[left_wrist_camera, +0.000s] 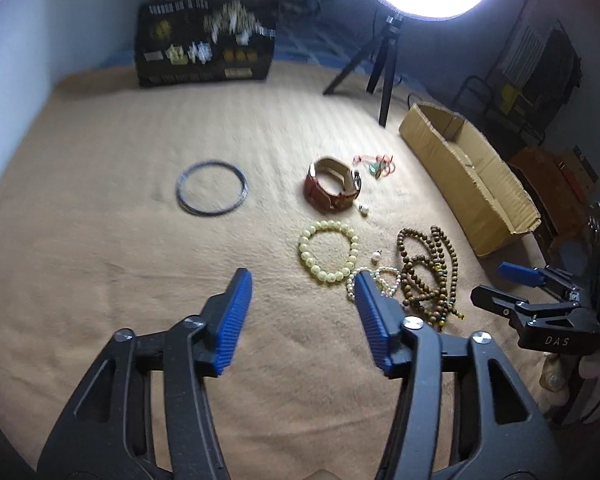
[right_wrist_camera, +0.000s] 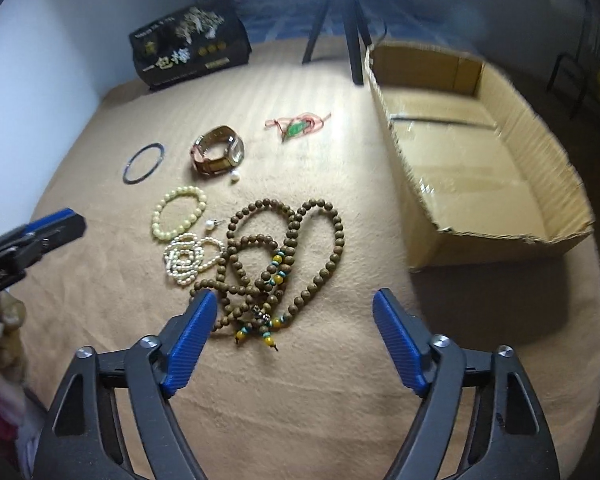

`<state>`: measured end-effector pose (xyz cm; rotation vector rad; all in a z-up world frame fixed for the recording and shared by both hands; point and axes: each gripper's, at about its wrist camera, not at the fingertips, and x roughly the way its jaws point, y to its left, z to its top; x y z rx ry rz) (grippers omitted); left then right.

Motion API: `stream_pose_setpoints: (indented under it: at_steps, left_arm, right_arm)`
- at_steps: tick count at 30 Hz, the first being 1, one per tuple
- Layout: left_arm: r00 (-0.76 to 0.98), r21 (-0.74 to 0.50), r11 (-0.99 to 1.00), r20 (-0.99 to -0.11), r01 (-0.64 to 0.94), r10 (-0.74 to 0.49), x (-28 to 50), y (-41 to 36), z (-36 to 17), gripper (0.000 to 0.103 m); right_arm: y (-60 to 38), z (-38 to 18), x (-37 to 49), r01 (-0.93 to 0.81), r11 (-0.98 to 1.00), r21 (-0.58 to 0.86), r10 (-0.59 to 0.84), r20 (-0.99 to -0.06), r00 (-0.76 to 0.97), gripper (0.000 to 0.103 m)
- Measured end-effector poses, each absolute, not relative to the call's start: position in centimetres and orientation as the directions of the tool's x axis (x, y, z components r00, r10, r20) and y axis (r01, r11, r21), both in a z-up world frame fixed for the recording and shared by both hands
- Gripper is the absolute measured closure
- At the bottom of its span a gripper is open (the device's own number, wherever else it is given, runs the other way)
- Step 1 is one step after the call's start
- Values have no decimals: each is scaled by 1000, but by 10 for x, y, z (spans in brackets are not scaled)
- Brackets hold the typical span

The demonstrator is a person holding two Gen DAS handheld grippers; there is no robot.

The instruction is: Organize jewelry

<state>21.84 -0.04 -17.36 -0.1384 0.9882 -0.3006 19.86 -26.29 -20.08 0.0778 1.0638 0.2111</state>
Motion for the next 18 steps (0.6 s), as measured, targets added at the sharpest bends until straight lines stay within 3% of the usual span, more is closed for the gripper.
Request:
stream_pose_setpoints:
  at_steps: [7, 11, 15, 18]
  left_arm:
    - [432, -325, 933, -827, 156, -360, 249, -6, -206, 63]
    - [415, -324, 933, -836, 155, -359, 259, -12, -216, 63]
    - [405, -319, 935, -842, 157, -355, 265, -16, -223, 72]
    - [394, -315, 934, -848, 166, -356, 268, -19, -226, 72]
  right_arm:
    - [-260, -219, 215, -130, 971, 203, 239, -886, 398, 35]
    - [-259, -228, 221, -113, 965, 236, 262, -891, 372, 35]
    - [-254, -235, 229, -102, 964, 247, 267, -896, 354, 35]
    - [-248, -237, 232, -105, 965, 240, 262, -898, 353, 35]
